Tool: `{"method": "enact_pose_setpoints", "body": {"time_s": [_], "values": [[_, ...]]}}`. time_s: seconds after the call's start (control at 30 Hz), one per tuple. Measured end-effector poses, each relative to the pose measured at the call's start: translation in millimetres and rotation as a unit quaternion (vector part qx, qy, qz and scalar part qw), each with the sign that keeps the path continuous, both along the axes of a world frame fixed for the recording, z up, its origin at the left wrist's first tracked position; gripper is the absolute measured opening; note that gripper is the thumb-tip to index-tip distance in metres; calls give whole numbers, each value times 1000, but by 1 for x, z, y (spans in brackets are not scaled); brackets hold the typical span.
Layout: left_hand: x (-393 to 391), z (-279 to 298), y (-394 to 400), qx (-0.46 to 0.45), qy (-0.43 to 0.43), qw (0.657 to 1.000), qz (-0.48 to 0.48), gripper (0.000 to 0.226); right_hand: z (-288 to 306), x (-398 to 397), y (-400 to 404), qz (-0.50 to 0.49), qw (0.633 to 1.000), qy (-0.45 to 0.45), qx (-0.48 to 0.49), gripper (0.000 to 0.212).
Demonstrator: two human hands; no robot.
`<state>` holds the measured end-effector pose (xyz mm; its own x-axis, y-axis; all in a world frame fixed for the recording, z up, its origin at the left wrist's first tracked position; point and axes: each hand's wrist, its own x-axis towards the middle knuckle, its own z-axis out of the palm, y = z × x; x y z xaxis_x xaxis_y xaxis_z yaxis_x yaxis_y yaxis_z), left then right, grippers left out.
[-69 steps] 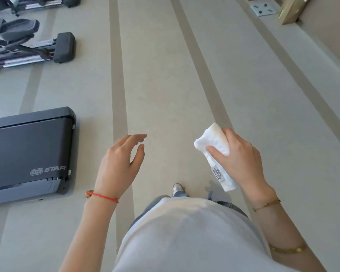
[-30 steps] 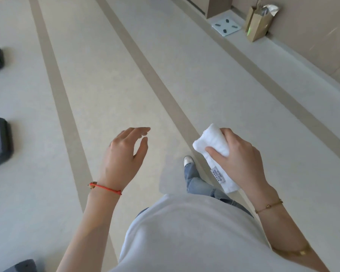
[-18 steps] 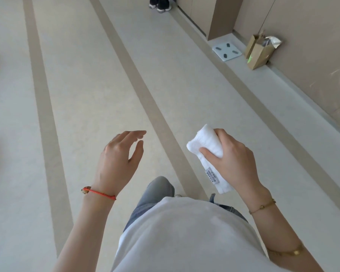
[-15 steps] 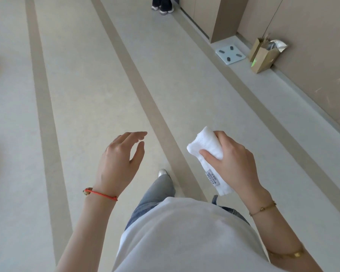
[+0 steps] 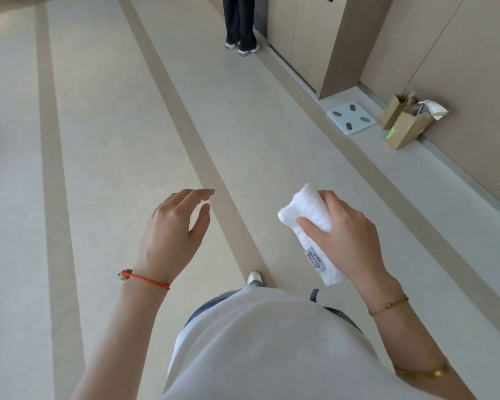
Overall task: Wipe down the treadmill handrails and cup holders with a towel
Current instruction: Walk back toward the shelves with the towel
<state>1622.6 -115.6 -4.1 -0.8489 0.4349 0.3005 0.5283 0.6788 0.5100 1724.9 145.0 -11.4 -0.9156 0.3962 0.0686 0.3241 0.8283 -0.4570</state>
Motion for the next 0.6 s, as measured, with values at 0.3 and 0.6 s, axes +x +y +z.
{"method": "enact_pose_setpoints", "body": {"time_s": [0.3, 0.6], "values": [[-176, 3, 77, -9, -19, 998, -55, 24, -3, -151, 59, -51, 998, -21, -5, 35], [-359, -16, 175, 0, -26, 998, -65, 24, -24, -328, 156, -75, 997, -22, -12, 34]]}}
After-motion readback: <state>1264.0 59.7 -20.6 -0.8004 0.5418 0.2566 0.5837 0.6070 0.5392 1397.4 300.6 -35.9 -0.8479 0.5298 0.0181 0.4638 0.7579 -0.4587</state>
